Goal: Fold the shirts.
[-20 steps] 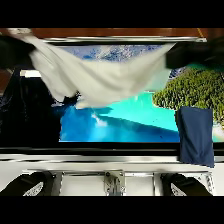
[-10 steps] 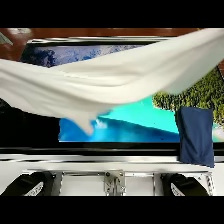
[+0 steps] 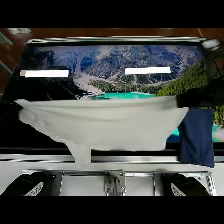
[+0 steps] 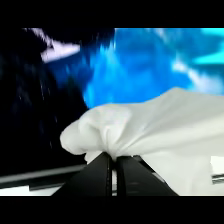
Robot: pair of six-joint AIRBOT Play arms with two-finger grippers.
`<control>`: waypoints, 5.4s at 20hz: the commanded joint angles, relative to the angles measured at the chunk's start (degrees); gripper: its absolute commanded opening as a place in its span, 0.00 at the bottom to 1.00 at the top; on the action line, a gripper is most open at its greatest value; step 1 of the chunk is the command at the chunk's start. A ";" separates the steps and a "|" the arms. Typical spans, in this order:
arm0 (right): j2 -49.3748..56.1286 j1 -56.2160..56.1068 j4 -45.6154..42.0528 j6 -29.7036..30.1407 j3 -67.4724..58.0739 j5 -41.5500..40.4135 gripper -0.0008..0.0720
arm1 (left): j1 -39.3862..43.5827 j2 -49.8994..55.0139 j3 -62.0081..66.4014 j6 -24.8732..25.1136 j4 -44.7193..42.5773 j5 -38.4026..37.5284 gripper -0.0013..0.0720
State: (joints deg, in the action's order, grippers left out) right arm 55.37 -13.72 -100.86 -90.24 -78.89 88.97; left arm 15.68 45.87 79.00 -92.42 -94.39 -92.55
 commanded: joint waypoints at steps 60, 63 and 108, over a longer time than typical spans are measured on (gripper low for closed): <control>24.83 39.95 40.15 14.27 36.61 -16.26 0.94 | -36.24 26.18 -47.34 28.92 53.29 28.28 0.08; 24.83 39.93 42.88 14.53 39.01 -20.17 0.94 | -36.24 24.76 -47.34 28.96 53.29 27.21 0.08; 5.31 24.33 20.31 9.20 5.20 -7.80 0.12 | -34.93 1.18 -13.79 15.28 29.79 14.99 0.08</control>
State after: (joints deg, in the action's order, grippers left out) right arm 51.90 14.15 -82.24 -80.84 -80.84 92.31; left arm -20.03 42.06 79.18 -78.61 -64.29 -90.52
